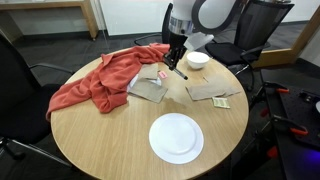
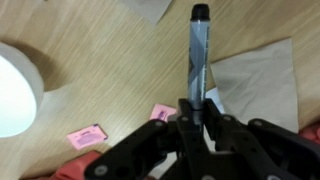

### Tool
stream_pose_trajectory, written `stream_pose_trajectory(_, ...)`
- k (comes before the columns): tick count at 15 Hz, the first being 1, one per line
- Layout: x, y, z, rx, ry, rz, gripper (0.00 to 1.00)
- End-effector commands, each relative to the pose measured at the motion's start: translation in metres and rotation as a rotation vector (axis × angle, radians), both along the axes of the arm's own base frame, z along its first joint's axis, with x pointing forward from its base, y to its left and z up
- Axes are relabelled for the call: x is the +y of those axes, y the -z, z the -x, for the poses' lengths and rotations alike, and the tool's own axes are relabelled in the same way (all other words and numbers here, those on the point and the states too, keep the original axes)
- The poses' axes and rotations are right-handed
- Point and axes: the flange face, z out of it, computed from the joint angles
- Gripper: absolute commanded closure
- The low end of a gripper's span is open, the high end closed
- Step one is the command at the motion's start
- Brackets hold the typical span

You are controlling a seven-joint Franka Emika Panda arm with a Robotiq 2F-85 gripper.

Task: Take the marker from the white bowl and put it on the table, then return it to the white bowl

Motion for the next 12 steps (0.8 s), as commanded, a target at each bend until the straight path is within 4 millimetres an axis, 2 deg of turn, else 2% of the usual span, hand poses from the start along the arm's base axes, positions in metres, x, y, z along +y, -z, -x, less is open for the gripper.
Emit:
stream_pose_trajectory(1,-0.031,-0.037,0.001,-0.110,0.137,0.004,0.95)
stream_pose_trajectory(7,-0.096,-0.059,-0.001,-0.268,0.390,0.073,0.95)
stream_pose_trajectory(12,-0.141,-0.067,0.011,-0.319,0.622,0.146,0.95)
